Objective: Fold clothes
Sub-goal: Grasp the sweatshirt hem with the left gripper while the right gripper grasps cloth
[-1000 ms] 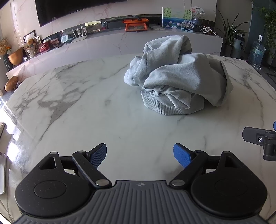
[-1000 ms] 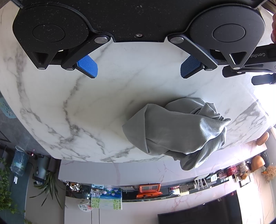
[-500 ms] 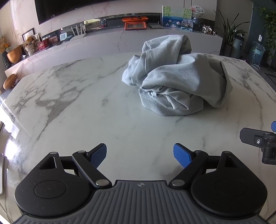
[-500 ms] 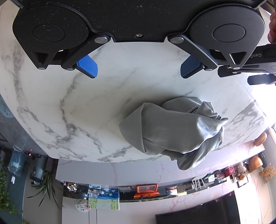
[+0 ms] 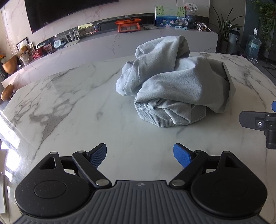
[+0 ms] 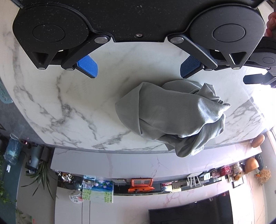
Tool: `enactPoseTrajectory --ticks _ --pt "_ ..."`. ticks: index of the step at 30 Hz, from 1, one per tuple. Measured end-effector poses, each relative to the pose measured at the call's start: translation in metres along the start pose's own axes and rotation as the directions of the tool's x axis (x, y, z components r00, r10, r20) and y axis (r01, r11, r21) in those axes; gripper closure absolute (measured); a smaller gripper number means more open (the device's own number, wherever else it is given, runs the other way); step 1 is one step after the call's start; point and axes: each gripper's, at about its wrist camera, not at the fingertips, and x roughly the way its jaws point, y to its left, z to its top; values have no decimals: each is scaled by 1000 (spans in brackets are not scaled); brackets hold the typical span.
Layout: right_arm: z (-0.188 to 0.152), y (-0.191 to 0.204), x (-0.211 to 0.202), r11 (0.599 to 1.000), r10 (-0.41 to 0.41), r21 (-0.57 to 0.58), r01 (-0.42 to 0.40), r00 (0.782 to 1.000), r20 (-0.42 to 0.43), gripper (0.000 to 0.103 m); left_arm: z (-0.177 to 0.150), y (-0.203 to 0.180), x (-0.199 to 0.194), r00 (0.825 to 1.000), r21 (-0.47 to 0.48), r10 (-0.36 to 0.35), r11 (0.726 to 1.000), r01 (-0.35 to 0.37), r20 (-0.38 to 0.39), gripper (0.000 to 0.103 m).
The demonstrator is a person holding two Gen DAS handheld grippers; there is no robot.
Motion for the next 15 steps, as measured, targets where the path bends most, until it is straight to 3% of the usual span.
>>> enactPoseTrajectory --ticks 15 --pt "56 -6 64 989 -5 -148 1 1000 -28 3 35 -23 30 999 151 -34 988 32 9 18"
